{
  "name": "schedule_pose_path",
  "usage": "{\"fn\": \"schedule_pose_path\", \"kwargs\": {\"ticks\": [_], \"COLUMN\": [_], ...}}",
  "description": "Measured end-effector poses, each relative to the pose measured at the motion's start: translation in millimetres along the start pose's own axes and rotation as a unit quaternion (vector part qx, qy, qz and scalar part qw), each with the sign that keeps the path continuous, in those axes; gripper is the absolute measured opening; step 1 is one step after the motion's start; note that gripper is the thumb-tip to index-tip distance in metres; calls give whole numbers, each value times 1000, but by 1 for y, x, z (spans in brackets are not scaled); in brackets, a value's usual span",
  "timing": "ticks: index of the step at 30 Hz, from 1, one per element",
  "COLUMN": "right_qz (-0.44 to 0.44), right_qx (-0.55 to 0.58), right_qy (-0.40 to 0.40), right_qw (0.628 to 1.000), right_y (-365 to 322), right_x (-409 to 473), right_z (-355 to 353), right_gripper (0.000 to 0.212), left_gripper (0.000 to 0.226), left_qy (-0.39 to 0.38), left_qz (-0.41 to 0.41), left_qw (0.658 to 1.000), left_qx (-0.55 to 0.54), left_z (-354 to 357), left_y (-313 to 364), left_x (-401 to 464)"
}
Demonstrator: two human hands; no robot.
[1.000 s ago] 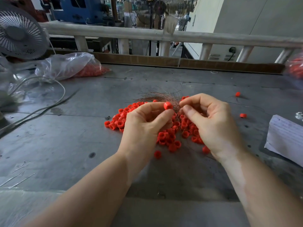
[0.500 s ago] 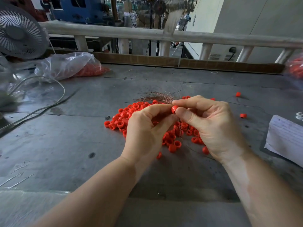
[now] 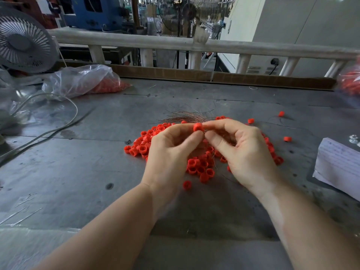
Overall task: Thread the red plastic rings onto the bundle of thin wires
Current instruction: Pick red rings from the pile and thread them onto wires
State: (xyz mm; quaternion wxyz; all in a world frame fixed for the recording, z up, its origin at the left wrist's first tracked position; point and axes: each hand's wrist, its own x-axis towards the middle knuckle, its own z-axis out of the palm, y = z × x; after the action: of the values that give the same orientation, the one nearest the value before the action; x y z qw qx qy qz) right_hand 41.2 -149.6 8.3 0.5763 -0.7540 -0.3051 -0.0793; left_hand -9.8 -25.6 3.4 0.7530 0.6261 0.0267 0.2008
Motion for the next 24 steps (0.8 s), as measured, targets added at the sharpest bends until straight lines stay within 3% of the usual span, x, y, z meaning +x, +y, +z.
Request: {"fn": "schedule_pose_path", "kwargs": {"ticks": [3,8,17,24], "right_qz": [-29,-23,37,30], "right_qx": [-97,-147,-213,-263], "right_qy": [17,65,143,142], "right_qw": [995,987,966,954], "right_y": [1,5,18,19], "right_x": [0,4,8,8], "right_z": [-3,-15,-32,-35], "right_gripper": [12,9,10,8], "left_gripper": [7,10,9,10], "left_qy": [6,31,-4,42], "left_qz": [-92,-121,-105,-87], "left_qw": [983,963,987,990], "left_qx": [-159,-237,-121,-102], "left_z": [-1,-6,-2,-4], "left_y": [1,3,-3,-5], "left_x": [5,11,6,9]}}
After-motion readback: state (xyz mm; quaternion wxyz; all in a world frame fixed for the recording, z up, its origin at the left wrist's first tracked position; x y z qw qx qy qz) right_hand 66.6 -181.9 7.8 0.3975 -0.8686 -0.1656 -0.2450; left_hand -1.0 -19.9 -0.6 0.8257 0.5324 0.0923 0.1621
